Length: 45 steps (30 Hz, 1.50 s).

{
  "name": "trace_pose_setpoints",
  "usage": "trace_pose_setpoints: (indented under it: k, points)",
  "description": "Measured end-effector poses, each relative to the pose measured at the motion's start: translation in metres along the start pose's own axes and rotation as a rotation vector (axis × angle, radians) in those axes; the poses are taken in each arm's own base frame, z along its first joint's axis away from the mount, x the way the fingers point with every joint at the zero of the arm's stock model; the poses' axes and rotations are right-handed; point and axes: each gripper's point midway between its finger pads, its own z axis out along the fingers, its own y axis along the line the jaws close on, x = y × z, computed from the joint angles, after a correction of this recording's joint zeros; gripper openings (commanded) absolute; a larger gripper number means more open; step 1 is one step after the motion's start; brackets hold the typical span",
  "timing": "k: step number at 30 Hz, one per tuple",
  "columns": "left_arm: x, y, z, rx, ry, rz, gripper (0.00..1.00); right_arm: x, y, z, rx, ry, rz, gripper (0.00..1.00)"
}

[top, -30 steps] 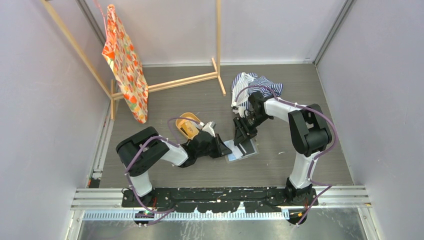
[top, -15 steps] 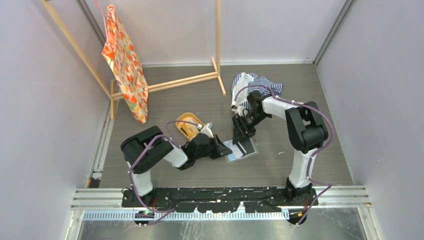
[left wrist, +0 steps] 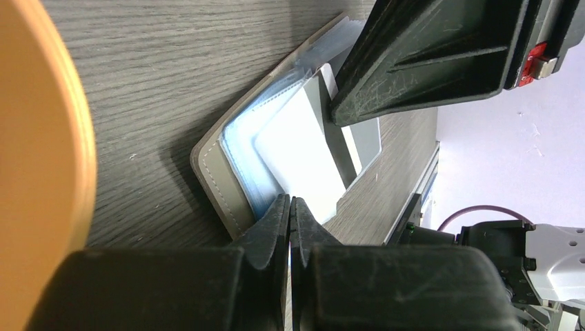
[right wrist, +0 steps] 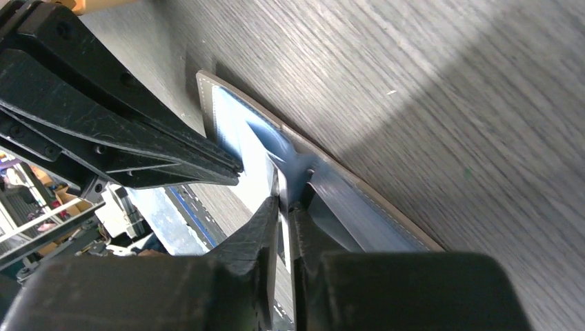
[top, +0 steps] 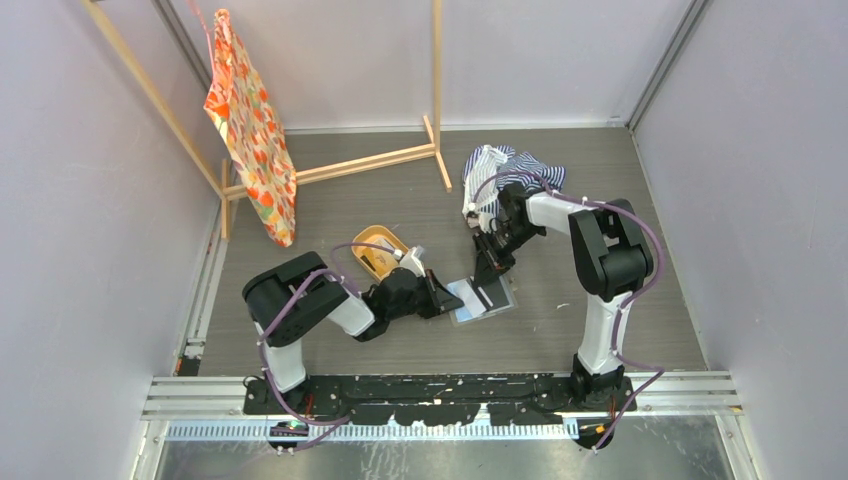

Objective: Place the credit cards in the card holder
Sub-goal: Insert the credit card into the card holder.

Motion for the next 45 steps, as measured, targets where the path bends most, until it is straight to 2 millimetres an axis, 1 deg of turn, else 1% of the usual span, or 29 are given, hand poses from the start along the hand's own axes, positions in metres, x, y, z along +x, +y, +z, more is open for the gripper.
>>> trace_pose_setpoints:
  k: [3, 4, 14, 21, 31, 36, 41, 45]
  points:
    - [0.0, 0.0, 0.0, 0.0, 0.0, 0.0, 0.02, 0.002, -0.002, 0.001, -0.001, 0.008, 0.012, 0.02]
    - [0.0, 0.0, 0.0, 0.001, 0.0, -0.001, 0.03, 0.003, -0.002, 0.001, -0.004, 0.01, 0.014, 0.01]
    - [-0.001, -0.003, -0.001, 0.015, 0.001, -0.008, 0.2, 0.003, 0.004, -0.004, -0.061, -0.002, 0.055, 0.01]
    - [-0.002, -0.007, -0.003, 0.028, 0.002, -0.002, 0.27, 0.004, 0.002, -0.004, -0.081, -0.016, 0.112, 0.01]
    - [-0.001, -0.003, -0.023, -0.02, 0.015, 0.016, 0.31, 0.01, -0.006, -0.002, -0.108, -0.049, 0.231, 0.01]
    - [0.002, 0.006, -0.032, -0.051, 0.019, 0.021, 0.33, 0.01, -0.005, 0.0, -0.118, -0.071, 0.274, 0.01]
    - [0.001, 0.01, -0.038, -0.083, 0.018, 0.023, 0.33, 0.008, -0.004, 0.002, -0.125, -0.092, 0.301, 0.01]
    - [0.002, 0.014, -0.039, -0.104, 0.018, 0.02, 0.3, 0.007, -0.004, 0.002, -0.126, -0.109, 0.307, 0.01]
